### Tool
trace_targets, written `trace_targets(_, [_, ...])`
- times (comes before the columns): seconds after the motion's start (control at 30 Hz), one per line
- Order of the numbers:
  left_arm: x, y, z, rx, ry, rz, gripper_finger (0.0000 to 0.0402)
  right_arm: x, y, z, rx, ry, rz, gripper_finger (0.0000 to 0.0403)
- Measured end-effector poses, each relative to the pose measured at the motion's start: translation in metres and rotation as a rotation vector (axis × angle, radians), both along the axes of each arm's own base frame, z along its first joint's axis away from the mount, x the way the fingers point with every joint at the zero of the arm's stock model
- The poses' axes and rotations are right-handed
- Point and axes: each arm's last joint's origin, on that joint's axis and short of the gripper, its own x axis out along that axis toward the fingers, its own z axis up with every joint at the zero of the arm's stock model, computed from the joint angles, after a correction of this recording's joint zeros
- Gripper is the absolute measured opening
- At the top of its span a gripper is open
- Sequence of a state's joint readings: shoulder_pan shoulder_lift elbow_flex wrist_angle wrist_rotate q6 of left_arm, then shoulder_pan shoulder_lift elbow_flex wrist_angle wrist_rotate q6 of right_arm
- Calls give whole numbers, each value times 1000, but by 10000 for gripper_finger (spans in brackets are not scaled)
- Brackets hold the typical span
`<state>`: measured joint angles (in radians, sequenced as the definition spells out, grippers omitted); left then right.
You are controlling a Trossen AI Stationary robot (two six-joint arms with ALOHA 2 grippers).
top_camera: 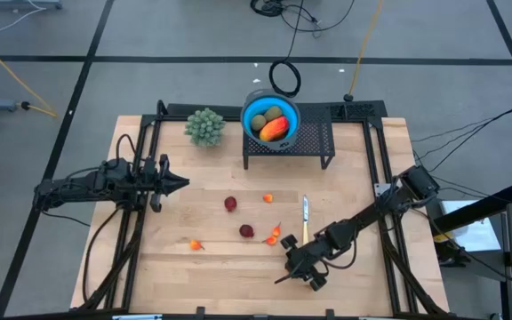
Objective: Pick & Place Fruit
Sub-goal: Put the orange into the blue strainer bowl on the shelf
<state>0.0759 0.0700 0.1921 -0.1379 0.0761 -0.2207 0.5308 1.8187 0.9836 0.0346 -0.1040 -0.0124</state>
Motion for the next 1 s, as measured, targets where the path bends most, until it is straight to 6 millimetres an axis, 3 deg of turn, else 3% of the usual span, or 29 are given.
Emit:
trace_targets(0.3, [0,0,0,0,0,-1,19,9,-23,25,19,-73,-97,150])
trace_targets(0.67, [0,0,0,6,0,-1,19,10,-70,92,101,-277,-226,148])
trace_targets(1.0, [0,0,0,8,0,-1,19,-1,-102,154,163,-590,-383,151])
